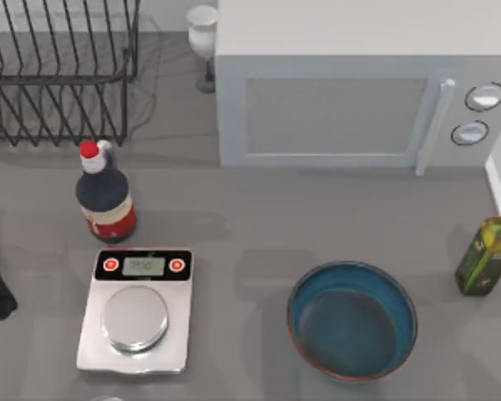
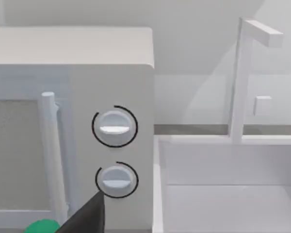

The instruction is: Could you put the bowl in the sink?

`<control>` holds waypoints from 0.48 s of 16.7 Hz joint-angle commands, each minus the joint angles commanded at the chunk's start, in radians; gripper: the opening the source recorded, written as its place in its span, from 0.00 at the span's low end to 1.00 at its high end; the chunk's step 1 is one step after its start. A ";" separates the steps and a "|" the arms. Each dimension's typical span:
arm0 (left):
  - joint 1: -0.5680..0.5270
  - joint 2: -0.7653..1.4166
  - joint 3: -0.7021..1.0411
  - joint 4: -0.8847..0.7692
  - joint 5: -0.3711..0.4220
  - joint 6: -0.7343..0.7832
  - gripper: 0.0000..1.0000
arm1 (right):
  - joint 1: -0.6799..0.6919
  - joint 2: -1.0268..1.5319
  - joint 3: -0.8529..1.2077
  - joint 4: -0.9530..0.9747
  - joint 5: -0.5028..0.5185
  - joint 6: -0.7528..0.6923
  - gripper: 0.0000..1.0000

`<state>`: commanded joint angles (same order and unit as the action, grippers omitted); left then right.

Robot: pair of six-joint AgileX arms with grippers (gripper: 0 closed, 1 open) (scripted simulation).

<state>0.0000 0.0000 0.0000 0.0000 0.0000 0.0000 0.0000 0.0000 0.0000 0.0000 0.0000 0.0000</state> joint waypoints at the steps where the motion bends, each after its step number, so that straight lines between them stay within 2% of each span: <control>1: 0.000 0.000 0.000 0.000 0.000 0.000 1.00 | 0.000 0.000 0.000 0.000 0.000 0.000 1.00; 4: 0.000 0.000 0.000 0.000 0.000 0.000 1.00 | 0.017 0.032 0.032 -0.031 -0.001 0.017 1.00; 8: 0.000 0.000 0.000 0.000 0.000 0.000 1.00 | 0.100 0.222 0.211 -0.192 -0.001 0.103 1.00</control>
<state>0.0000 0.0000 0.0000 0.0000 0.0000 0.0000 0.1004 0.2223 0.2115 -0.1921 -0.0014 0.1028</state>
